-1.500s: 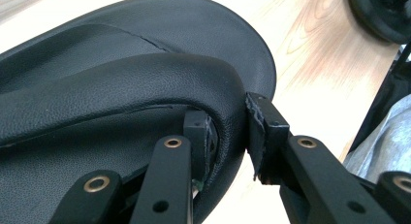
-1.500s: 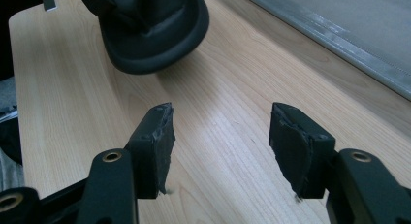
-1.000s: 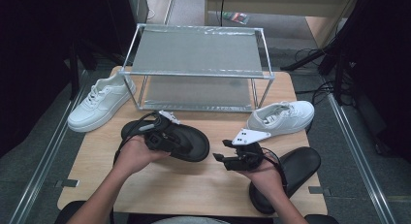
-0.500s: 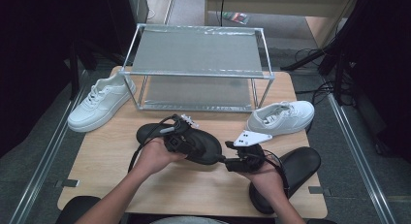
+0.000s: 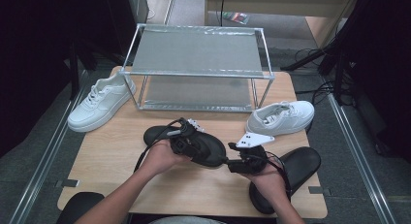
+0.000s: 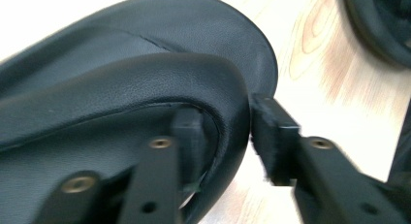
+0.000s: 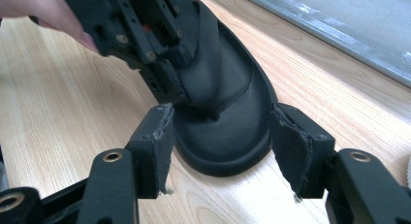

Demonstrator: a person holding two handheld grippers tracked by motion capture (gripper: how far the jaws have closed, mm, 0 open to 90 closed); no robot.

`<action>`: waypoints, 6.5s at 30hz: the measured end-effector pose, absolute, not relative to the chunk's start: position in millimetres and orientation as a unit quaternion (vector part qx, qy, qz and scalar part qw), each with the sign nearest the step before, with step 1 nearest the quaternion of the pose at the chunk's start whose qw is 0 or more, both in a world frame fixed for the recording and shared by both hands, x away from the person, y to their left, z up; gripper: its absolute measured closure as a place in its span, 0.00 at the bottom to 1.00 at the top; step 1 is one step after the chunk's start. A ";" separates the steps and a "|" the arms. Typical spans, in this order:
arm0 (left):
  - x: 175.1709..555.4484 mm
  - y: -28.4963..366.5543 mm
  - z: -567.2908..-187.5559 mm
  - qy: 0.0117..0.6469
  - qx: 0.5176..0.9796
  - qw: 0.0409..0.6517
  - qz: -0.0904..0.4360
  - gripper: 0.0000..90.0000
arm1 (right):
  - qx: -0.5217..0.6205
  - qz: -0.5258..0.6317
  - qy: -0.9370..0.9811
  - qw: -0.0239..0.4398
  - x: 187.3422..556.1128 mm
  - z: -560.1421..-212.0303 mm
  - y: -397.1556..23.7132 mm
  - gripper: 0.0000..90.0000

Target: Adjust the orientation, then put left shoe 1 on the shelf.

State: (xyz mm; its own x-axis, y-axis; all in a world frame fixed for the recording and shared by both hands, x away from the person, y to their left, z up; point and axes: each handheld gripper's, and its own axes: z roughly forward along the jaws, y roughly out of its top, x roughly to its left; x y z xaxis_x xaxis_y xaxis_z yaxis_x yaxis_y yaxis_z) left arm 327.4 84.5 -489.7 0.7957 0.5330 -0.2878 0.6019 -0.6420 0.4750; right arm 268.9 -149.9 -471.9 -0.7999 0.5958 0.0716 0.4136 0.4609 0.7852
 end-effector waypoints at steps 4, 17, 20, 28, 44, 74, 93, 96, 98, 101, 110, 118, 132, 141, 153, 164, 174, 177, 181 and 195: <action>324.2 95.3 -477.7 0.306 0.902 0.298 -0.058 0.57 | 0.302 0.425 0.847 0.107 267.7 -472.4 -151.6 0.48; 331.5 158.5 -457.2 0.328 0.883 0.336 -0.021 0.51 | 0.307 0.422 0.848 0.088 267.6 -479.1 -138.7 0.54; 337.4 173.3 -458.9 0.341 0.877 0.338 -0.018 0.65 | 0.303 0.418 0.852 0.085 267.6 -483.2 -130.6 0.55; 347.9 202.3 -471.0 0.330 0.884 0.331 0.004 0.99 | 0.293 0.428 0.852 0.075 270.4 -488.5 -112.0 0.75; 344.7 204.6 -499.1 0.343 0.887 0.310 -0.014 1.00 | 0.261 0.398 0.879 0.027 276.6 -502.5 -59.9 1.00; 319.1 190.2 -496.8 0.313 0.892 0.320 -0.058 0.99 | 0.314 0.397 0.862 0.015 303.1 -501.5 -78.7 1.00; 305.8 160.7 -498.1 0.286 0.898 0.325 -0.079 0.99 | 0.343 0.392 0.853 0.024 311.4 -500.3 -87.0 1.00; 307.7 172.8 -488.5 0.295 0.894 0.332 -0.055 0.99 | 0.340 0.396 0.853 0.024 310.7 -499.6 -86.6 1.00; 310.6 188.4 -481.6 0.312 0.884 0.346 -0.039 0.99 | 0.338 0.397 0.853 0.024 309.2 -498.6 -85.3 1.00; 315.3 211.2 -480.4 0.344 0.873 0.346 -0.023 0.99 | 0.328 0.400 0.856 0.021 305.9 -498.4 -82.1 1.00; 331.8 221.7 -497.3 0.381 0.865 0.325 -0.031 0.98 | 0.310 0.390 0.867 0.004 293.5 -500.6 -68.7 1.00; 332.1 216.5 -501.3 0.383 0.866 0.319 -0.033 1.00 | 0.308 0.386 0.870 0.002 293.1 -505.5 -66.1 1.00; 324.3 200.1 -502.8 0.355 0.876 0.321 -0.056 1.00 | 0.338 0.378 0.862 0.012 301.0 -503.3 -79.3 1.00; 320.7 190.9 -503.1 0.337 0.882 0.323 -0.059 1.00 | 0.348 0.377 0.858 0.020 303.6 -503.0 -85.9 1.00; 317.2 168.9 -501.2 0.306 0.887 0.334 -0.088 0.99 | 0.376 0.376 0.846 0.030 307.7 -502.8 -100.9 1.00; 314.0 148.1 -501.5 0.281 0.894 0.334 -0.099 0.97 | 0.394 0.379 0.836 0.046 309.8 -503.5 -112.6 1.00; 313.1 145.4 -495.1 0.278 0.888 0.353 -0.095 0.99 | 0.396 0.381 0.833 0.064 314.3 -502.5 -121.0 0.88; 312.8 156.3 -486.6 0.285 0.881 0.369 -0.081 0.95 | 0.393 0.394 0.827 0.076 313.2 -498.0 -125.4 0.80; 315.9 169.1 -482.2 0.300 0.875 0.374 -0.073 0.84 | 0.395 0.421 0.813 0.071 310.1 -491.5 -128.0 0.72; 320.0 184.7 -474.2 0.318 0.862 0.392 -0.052 0.65 | 0.402 0.415 0.813 0.064 301.3 -502.6 -112.4 0.52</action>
